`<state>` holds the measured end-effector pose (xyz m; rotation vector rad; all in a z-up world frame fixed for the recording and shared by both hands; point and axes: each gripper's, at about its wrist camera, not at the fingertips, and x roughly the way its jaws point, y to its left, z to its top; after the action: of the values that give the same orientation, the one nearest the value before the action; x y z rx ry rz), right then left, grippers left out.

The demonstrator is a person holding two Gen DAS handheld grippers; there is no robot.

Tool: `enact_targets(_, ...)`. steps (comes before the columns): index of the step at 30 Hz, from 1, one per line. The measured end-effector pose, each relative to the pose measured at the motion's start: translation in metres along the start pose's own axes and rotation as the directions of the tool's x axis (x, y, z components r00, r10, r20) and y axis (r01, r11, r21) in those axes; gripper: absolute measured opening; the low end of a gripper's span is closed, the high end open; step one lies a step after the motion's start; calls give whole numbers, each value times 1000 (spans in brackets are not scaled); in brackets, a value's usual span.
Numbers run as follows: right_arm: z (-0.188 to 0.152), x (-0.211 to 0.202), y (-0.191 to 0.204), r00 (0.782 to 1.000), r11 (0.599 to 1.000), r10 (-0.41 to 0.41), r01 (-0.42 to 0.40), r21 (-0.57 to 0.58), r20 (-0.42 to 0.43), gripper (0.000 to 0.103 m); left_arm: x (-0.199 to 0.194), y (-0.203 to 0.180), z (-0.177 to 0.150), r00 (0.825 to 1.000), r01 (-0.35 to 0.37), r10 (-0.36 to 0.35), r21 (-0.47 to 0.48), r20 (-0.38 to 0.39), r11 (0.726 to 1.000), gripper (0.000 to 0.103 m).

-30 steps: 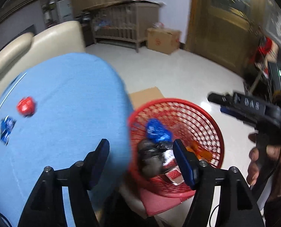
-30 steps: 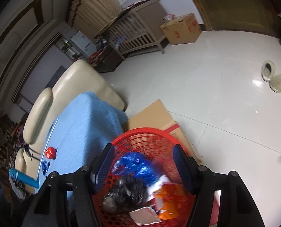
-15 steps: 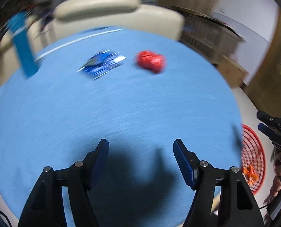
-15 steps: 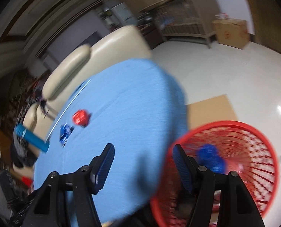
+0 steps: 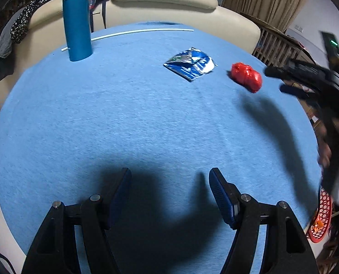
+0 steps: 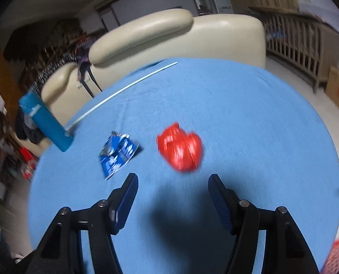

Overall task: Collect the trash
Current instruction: 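Move both tools back over the table toward the red bag, then grasp the red plastic bag with the right tool and lift it, then grasp the blue-and-white wrapper with the left tool while right holds the red bag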

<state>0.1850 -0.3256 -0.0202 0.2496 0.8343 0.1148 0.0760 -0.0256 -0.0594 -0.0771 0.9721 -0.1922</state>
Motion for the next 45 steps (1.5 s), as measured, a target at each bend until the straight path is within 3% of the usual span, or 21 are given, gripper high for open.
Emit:
enact_targets(8,29,63,1,994,997,-74,72,-34,-76,67,10,10,16,1000,7,-7,-21,-10,1000,71)
enact_targets(12,25,72,3,996,996,-60,55,-68,-69,54,17,3,31,1000,12,-11,8,-4,1000,71)
enact_targets(20,-7,20,-6,1000,999,16,-17,-38,-26,52,53,-31,112,996,75,-82,137,46,988,78)
enact_targets(25,-43,-21,-26,999,999,33,-33,26,-21,52,90,-45,174,996,57,-69,180,62,982,85)
enact_targets(30,-62,-47,-40,999,997,34,-33,71,-11,52,149,-47,197,996,46,-32,168,-87,985,85)
enact_targets(31,-63,-50,-41,999,997,32,-32,77,-8,52,152,-46,195,997,40,-29,160,-69,986,84)
enact_targets(32,-63,-52,-43,999,996,32,-31,80,-6,52,149,-47,191,999,29,-24,183,-29,983,59)
enact_targets(38,-63,-59,-45,999,994,45,-46,96,12,52,128,-34,171,999,47,-43,161,-28,986,37)
enact_targets(40,-66,-61,-41,998,993,58,-60,98,17,52,117,-29,158,998,46,-41,148,-40,988,2)
enact_targets(45,-77,-69,-26,995,991,93,-94,94,23,52,91,-24,122,1000,8,-6,155,-15,988,2)
